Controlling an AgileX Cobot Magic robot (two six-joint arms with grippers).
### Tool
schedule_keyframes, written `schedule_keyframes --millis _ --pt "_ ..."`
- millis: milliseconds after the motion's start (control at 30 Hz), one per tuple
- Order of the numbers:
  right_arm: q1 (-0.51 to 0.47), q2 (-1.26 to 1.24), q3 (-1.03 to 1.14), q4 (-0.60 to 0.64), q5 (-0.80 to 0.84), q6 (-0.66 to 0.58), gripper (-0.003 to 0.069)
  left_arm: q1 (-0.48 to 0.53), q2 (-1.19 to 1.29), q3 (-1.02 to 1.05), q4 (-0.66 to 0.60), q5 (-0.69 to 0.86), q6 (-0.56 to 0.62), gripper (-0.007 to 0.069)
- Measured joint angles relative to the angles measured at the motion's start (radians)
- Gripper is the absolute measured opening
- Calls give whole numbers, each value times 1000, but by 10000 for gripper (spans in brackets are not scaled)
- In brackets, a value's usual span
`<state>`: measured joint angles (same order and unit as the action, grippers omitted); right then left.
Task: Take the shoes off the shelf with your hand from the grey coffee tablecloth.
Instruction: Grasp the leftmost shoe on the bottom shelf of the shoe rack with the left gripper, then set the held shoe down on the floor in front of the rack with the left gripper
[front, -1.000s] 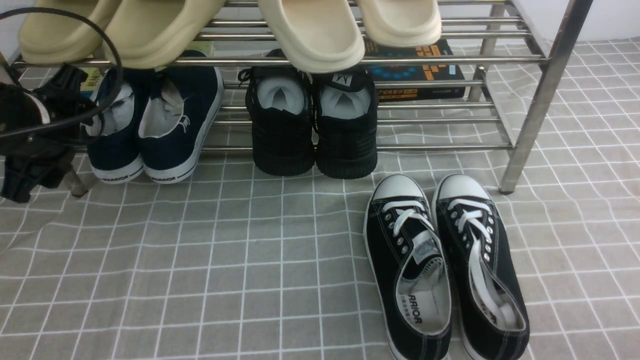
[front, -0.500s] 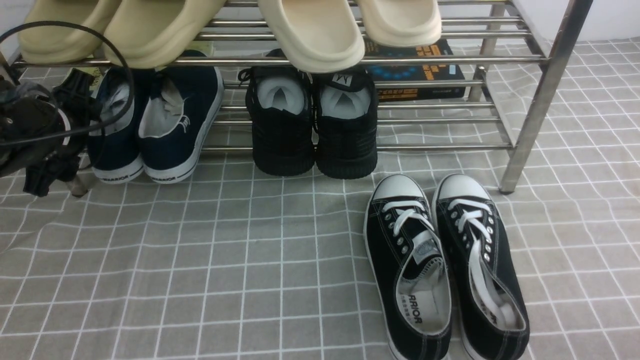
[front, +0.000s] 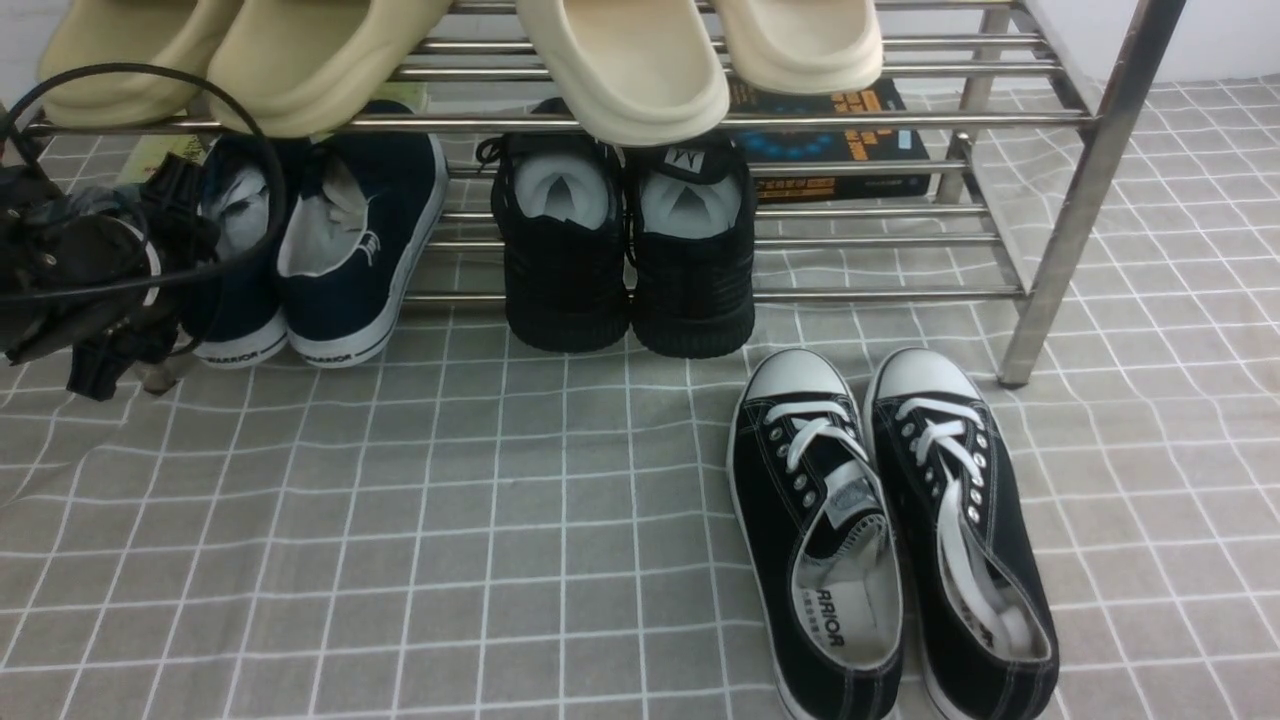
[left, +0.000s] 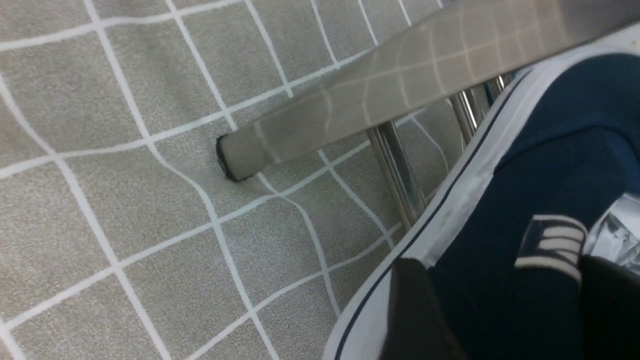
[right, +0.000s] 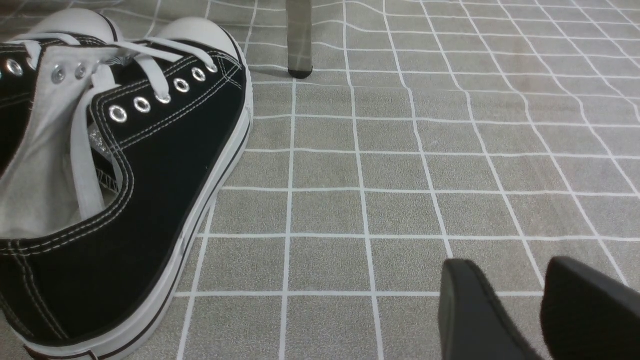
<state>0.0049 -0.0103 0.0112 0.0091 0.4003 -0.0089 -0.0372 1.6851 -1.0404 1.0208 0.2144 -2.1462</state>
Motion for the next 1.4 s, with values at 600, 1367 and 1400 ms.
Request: schedule_keyframes --millis 600,1367,1400 --pt "0 0 0 0 -1 0 239 -1 -56 -1 -290 146 427 58" --pt "0 0 1 0 -5 0 239 -4 -260 248 -603 623 911 53" --pt "0 0 1 0 -5 0 239 -4 -264 278 -610 611 910 52"
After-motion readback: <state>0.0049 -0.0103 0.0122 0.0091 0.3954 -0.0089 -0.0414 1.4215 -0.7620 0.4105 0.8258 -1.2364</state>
